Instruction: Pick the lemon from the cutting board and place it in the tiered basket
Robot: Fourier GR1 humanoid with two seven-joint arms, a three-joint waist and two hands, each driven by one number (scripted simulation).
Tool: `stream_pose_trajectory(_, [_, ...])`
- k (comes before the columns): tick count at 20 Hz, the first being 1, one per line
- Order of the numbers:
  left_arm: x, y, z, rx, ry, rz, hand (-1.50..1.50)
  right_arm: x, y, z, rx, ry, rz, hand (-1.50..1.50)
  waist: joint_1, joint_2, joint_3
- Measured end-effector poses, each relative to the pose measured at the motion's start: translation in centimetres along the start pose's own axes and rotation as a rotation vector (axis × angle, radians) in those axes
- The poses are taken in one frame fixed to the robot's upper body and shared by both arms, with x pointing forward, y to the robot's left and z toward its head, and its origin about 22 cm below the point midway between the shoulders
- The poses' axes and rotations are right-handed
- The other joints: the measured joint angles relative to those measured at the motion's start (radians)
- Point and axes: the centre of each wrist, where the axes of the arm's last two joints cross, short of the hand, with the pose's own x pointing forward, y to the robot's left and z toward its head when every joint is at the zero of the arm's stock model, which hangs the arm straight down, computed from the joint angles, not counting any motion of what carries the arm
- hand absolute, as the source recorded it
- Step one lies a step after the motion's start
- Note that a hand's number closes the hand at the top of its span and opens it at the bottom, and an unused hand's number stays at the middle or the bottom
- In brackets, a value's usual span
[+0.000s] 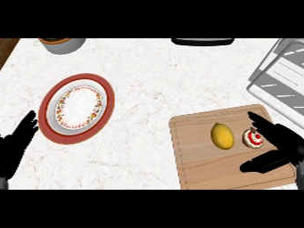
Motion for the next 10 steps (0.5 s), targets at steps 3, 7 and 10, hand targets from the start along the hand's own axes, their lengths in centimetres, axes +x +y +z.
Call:
stream_pose_trajectory(3, [-0.6, 0.4, 0.4, -0.002, 0.004, 0.003, 0.00, -0.3, 0.3, -0.8, -0.005, -0.012, -0.013, -1.50, 0.001, 0.000, 0.000])
stream_pose_trajectory(7, [-0.9, 0.3, 0.6, -0.006, -0.003, 0.006, 0.00, 0.0, 1.2, -1.6, -0.006, -0.023, -0.010, -1.50, 0.001, 0.000, 0.000])
stream_pose_trajectory(10, [-0.4, 0.6, 0.4, -0.004, -0.006, -0.001, 0.00, -0.4, 1.9, -2.1, -0.007, -0.030, -0.010, -1.50, 0.001, 0.000, 0.000])
